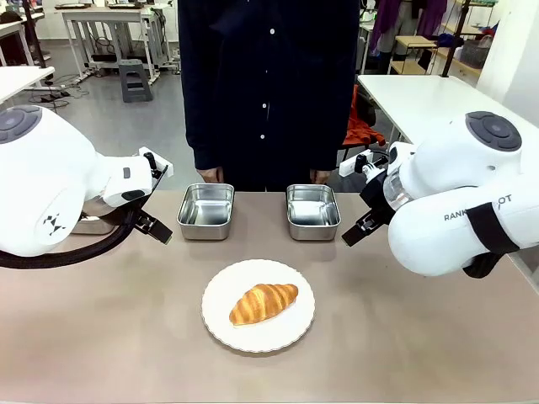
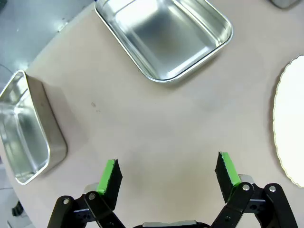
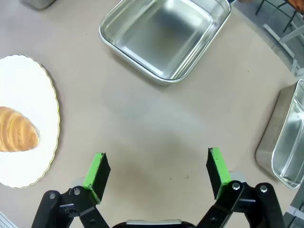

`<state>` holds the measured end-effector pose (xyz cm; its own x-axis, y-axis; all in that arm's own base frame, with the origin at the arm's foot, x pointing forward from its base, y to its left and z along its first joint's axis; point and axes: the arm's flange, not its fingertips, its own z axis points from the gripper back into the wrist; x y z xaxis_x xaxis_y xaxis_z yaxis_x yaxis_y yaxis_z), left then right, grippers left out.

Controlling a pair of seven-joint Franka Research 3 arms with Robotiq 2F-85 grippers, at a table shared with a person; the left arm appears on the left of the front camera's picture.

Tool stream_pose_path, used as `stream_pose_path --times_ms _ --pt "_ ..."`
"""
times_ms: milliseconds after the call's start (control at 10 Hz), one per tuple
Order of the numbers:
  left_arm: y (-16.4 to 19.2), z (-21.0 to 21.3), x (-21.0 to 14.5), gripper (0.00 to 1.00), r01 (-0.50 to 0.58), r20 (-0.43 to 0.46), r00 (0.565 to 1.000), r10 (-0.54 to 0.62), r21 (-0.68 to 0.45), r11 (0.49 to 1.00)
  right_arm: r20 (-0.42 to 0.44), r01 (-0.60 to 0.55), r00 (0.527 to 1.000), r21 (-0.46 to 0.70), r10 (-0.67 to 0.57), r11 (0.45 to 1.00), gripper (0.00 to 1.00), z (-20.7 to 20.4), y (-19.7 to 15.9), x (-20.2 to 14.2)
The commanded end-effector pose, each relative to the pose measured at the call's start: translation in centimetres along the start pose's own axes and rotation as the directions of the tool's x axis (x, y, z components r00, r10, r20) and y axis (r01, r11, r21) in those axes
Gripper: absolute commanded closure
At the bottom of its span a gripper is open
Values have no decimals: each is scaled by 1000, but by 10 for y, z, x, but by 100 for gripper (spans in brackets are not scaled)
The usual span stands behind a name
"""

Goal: Place the bread in the container.
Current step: Place the Butter Roll into the Airtight Container indicated by the human.

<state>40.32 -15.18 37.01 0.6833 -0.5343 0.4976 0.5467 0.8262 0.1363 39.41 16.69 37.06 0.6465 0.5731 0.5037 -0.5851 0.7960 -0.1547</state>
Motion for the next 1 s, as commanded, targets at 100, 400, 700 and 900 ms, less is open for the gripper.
stream_pose_path --times_ms 100,400,700,900 --pt "0 0 0 0 0 0 1000 0 0 1000 0 1 1000 0 -1 1000 0 0 0 0" --pt "70 70 15 0 -9 98 995 19 -105 994 47 -4 999 40 3 999 0 45 -44 26" --pt "150 127 -4 0 102 132 989 -70 -249 963 160 11 987 117 -29 993 0 113 -140 11" --pt "220 147 -47 0 261 225 956 -190 -347 901 253 -61 968 190 11 980 0 145 -200 -27"
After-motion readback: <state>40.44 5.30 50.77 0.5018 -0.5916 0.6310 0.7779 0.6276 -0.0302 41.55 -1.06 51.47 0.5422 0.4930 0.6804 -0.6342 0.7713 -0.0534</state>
